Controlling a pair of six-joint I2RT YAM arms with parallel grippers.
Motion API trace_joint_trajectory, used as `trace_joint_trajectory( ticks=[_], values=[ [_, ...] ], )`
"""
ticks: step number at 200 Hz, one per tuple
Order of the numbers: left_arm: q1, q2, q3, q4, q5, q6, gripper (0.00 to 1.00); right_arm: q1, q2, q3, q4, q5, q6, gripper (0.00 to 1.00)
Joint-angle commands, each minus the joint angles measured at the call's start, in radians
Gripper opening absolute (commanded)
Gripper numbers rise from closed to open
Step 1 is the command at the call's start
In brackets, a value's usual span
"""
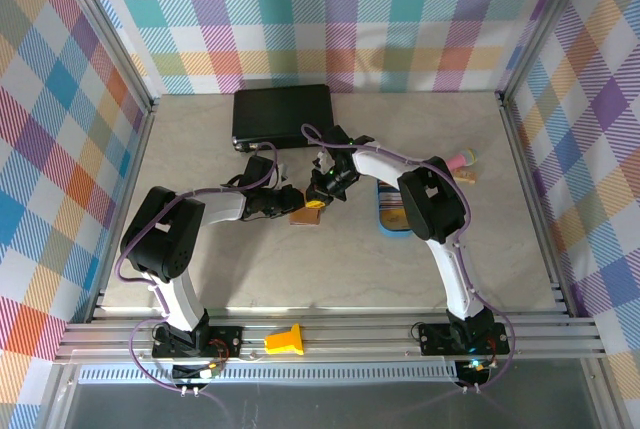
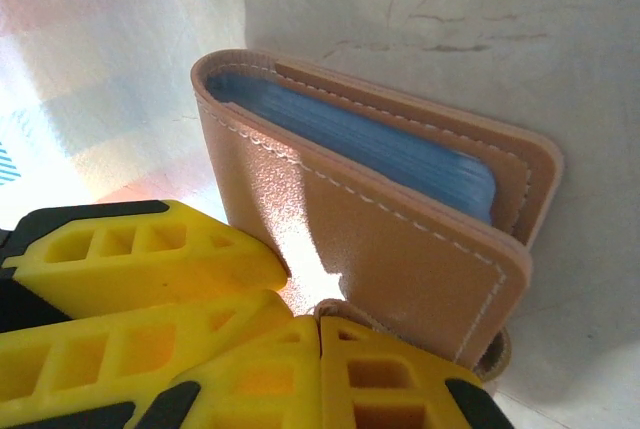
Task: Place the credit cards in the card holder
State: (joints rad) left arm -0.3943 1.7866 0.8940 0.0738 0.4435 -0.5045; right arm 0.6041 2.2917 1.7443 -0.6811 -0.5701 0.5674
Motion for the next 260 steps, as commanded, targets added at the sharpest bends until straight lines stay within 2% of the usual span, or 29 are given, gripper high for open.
trace_joint_trajectory(
  ticks=[1, 113, 179, 195, 213, 260],
  values=[
    [0.006, -0.008, -0.016, -0.020, 0.001, 0.003, 0.21, 0.039, 0.106, -0.082, -0.080, 0.171, 0.004, 0.00],
    [0.035, -0.102, -0.055, -0.050, -0.005, 0.001, 0.21, 0.039, 0.117, -0.118, -0.055, 0.203, 0.013, 0.00],
    [0.060, -0.161, -0.093, -0.039, -0.012, -0.013, 0.23, 0.040, 0.034, -0.111, -0.019, 0.198, 0.012, 0.00],
    [0.067, -0.179, -0.096, -0.052, -0.017, -0.008, 0.25, 0.039, 0.011, -0.103, -0.010, 0.190, 0.014, 0.15],
    [0.075, -0.204, -0.096, -0.071, -0.021, -0.005, 0.26, 0.040, -0.017, -0.081, -0.014, 0.182, 0.017, 0.25],
    [0.108, -0.284, -0.077, -0.143, -0.041, 0.013, 0.28, 0.036, -0.118, 0.001, -0.040, 0.151, 0.023, 0.39]
  ],
)
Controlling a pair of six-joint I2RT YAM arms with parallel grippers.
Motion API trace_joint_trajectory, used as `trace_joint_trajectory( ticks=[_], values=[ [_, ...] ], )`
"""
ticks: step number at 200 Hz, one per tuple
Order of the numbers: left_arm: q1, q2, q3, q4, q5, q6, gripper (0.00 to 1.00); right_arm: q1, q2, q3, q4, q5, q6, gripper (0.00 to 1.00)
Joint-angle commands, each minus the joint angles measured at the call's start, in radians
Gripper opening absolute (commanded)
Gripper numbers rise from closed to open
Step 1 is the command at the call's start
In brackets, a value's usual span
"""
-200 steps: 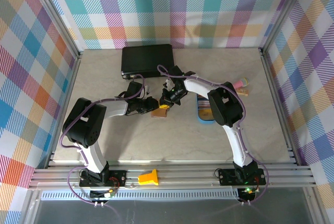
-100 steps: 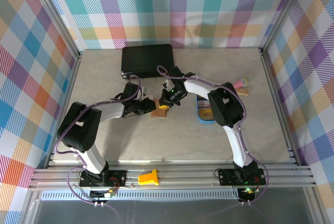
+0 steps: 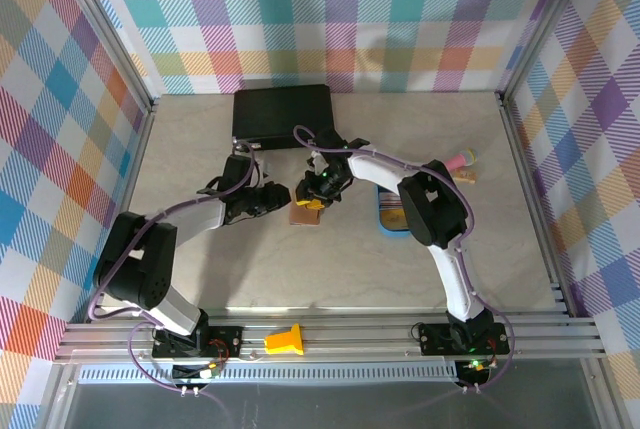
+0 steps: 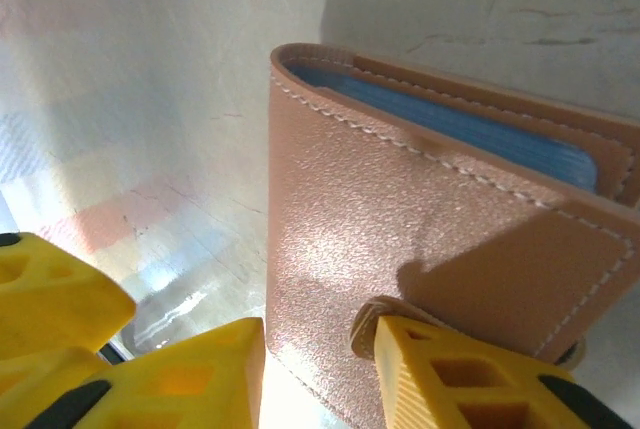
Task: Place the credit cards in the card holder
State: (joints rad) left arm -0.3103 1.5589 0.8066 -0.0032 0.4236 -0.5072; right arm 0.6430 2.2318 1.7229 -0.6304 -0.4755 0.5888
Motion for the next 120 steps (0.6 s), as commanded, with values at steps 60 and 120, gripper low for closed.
trace_joint_trajectory(
  ticks=[60, 120],
  values=[
    [0.068, -0.236, 0.020, -0.123, -0.149, 0.103, 0.61, -0.150, -0.431, -0.213, 0.215, 0.016, -0.060, 0.59],
    [0.089, -0.435, -0.107, 0.046, -0.479, 0.260, 1.00, -0.501, -0.870, -0.735, 0.707, 0.108, -0.201, 0.81]
  ],
)
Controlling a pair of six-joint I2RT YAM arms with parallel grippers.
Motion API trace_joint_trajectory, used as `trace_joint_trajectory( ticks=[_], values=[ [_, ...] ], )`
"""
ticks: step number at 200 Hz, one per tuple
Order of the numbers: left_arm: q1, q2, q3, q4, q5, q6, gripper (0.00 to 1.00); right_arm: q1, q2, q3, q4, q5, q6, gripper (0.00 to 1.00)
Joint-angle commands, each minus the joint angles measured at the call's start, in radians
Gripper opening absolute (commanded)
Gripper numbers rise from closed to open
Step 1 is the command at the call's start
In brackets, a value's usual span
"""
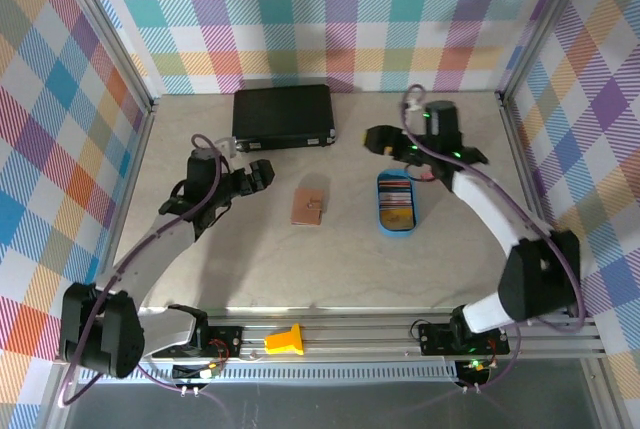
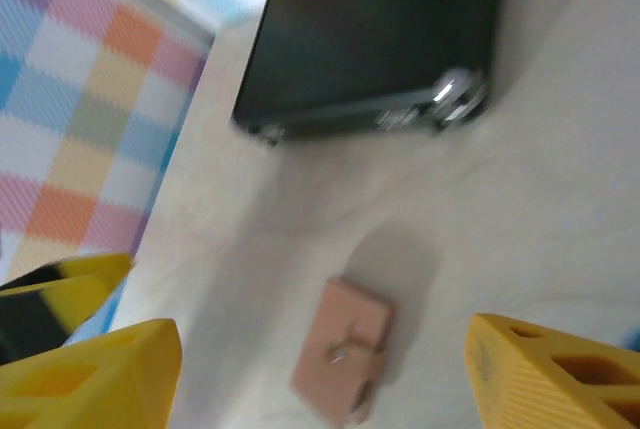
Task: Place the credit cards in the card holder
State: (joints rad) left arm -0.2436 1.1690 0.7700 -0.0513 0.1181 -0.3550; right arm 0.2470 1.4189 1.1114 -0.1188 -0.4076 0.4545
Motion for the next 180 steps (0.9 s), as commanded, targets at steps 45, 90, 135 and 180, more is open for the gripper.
trace_joint_trajectory(
  ticks=[45, 90, 135, 180],
  values=[
    [0.048, -0.165, -0.243, 0.263, -0.455, 0.220, 1.00, -0.340, -0.173, -0.376, 0.365, 0.105, -0.086, 0.93],
    [0.077, -0.141, -0.333, 0.302, -0.636, 0.336, 1.00, -0.349, -0.259, -0.594, 0.519, 0.297, -0.301, 0.99],
    [0.107, -0.058, -0.477, 0.585, -0.550, 0.282, 1.00, -0.349, -0.264, -0.718, 0.648, 0.264, -0.416, 0.99],
    [0.108, 0.130, -0.526, 0.945, -0.462, 0.391, 1.00, -0.348, -0.148, -0.753, 0.799, 0.210, -0.407, 0.99]
  ],
)
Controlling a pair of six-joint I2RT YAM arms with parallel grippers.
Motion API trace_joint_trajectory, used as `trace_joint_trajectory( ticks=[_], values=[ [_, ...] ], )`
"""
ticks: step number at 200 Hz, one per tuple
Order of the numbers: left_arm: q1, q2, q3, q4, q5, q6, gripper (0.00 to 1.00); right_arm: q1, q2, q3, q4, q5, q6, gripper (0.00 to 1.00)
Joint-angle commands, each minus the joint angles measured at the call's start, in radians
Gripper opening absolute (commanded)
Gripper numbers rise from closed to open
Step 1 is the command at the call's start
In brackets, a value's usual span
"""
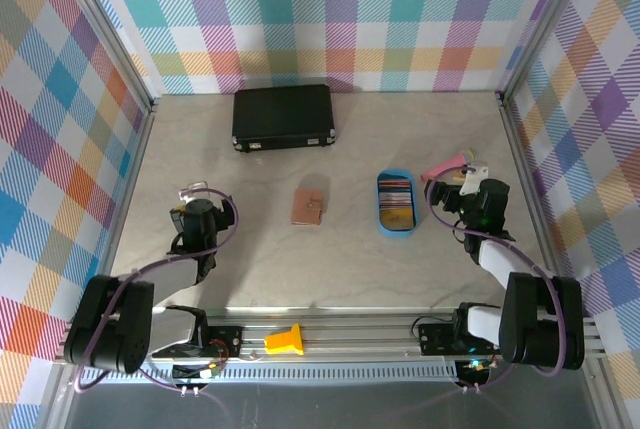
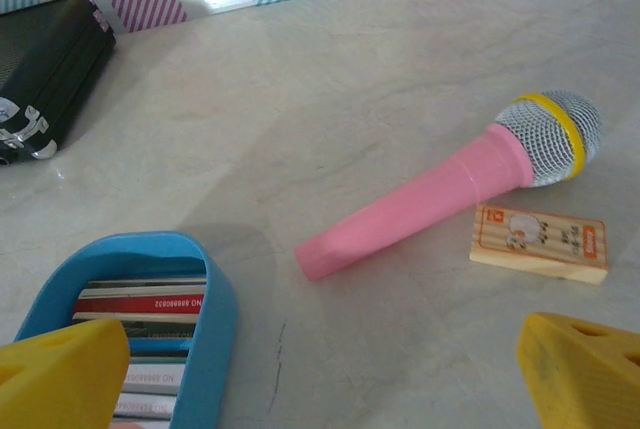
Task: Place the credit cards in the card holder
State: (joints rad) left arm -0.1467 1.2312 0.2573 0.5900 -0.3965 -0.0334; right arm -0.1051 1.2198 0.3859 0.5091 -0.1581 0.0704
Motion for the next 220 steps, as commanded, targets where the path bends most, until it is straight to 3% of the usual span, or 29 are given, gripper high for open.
trace_joint_trajectory(
  ticks=[1, 31, 98, 142, 160, 220],
  values=[
    [0.011, 0.072, -0.014, 0.310, 0.054, 0.071, 1.00, 0.005, 0.055, -0.029, 0.176, -0.040, -0.022, 0.99],
    [0.023, 0.210, -0.021, 0.503, 0.128, 0.069, 1.00, 0.013, 0.138, -0.030, 0.268, -0.036, -0.016, 0.99],
    [0.024, 0.367, 0.002, 0.598, 0.175, 0.093, 1.00, 0.062, 0.305, -0.027, 0.416, -0.032, -0.061, 0.99],
    [0.023, 0.360, 0.070, 0.459, 0.175, 0.090, 1.00, 0.062, 0.320, 0.009, 0.360, -0.041, -0.068, 0.99],
    [0.025, 0.358, 0.133, 0.331, 0.129, 0.068, 1.00, 0.068, 0.321, 0.021, 0.339, -0.028, -0.070, 0.99],
    [0.027, 0.358, 0.116, 0.361, 0.100, 0.056, 1.00, 0.071, 0.317, 0.021, 0.332, 0.038, -0.047, 0.99]
  ],
)
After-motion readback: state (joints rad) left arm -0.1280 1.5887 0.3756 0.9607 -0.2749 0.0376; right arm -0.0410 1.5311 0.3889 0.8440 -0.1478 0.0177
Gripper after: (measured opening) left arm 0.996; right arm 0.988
